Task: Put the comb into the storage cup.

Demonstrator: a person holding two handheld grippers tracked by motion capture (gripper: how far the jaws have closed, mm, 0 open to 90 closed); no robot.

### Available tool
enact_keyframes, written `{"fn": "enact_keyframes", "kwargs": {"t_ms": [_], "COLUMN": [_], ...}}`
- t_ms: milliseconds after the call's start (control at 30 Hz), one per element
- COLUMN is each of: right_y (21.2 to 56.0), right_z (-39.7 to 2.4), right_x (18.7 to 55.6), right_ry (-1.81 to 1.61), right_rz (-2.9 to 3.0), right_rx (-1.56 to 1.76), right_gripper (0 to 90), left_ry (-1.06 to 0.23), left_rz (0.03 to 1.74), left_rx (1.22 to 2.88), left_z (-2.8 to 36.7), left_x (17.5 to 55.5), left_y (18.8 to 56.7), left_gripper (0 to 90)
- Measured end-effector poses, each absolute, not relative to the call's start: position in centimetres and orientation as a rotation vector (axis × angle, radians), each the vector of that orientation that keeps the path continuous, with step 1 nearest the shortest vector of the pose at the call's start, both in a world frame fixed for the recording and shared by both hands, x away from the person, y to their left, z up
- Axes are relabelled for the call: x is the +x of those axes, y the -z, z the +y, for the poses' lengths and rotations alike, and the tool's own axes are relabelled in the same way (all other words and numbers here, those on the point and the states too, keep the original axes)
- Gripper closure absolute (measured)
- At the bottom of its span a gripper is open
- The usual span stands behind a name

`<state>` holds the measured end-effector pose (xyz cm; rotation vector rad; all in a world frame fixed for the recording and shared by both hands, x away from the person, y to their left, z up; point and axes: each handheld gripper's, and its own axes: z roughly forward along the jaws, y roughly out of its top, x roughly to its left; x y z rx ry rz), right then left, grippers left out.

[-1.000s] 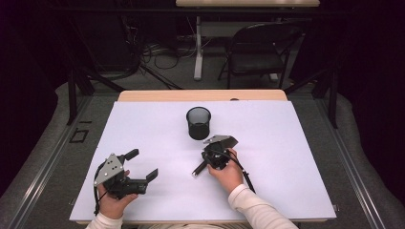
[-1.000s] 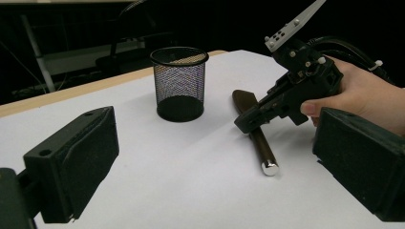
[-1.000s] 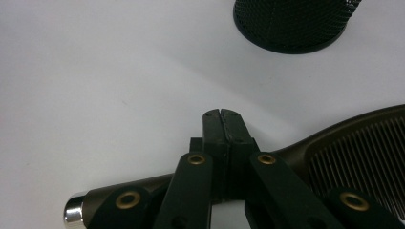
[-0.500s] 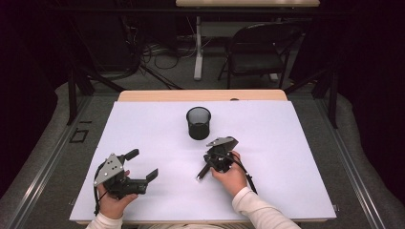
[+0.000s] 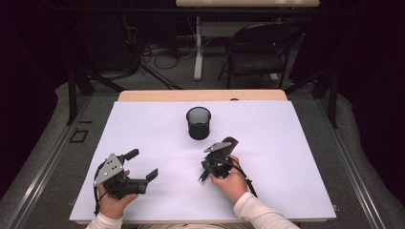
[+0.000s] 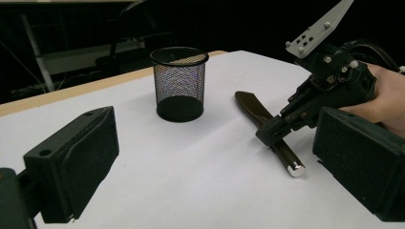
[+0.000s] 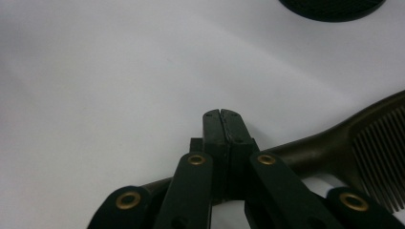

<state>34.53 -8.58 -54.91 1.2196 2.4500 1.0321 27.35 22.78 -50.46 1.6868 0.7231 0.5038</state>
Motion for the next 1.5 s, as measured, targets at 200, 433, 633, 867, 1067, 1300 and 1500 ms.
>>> {"fn": "enact_keyframes", "kwargs": {"t_ms": [200, 433, 633, 867, 1067, 1300, 1500], "right_y": [55.0, 54.8, 54.7, 54.6, 54.6, 54.5, 54.3], "right_z": [-8.4, -8.7, -9.1, -9.5, -9.4, -9.8, -11.1], "right_x": [33.9, 33.1, 32.6, 31.5, 30.7, 30.2, 29.7], "right_ry": [-1.018, -1.01, -1.012, -1.016, -1.015, -1.007, -1.01], "right_rz": [2.479, 2.497, 2.508, 2.532, 2.558, 2.562, 2.549], "right_rx": [1.18, 1.161, 1.157, 1.137, 1.105, 1.101, 1.115], "right_gripper": [90.0, 90.0, 90.0, 90.0, 90.0, 90.0, 90.0], "left_ry": [-0.504, -0.504, -0.504, -0.507, -0.506, -0.507, -0.509], "left_rz": [0.725, 0.725, 0.724, 0.726, 0.724, 0.728, 0.727], "left_rx": [1.688, 1.688, 1.692, 1.692, 1.693, 1.694, 1.691], "left_z": [22.8, 22.8, 22.8, 22.7, 22.7, 22.8, 22.7], "left_x": [27.4, 27.3, 27.4, 27.3, 27.3, 27.3, 27.3], "left_y": [50.5, 50.5, 50.5, 50.5, 50.5, 50.5, 50.5], "left_gripper": [1.9, 1.9, 1.9, 1.9, 1.9, 1.9, 1.9]}}
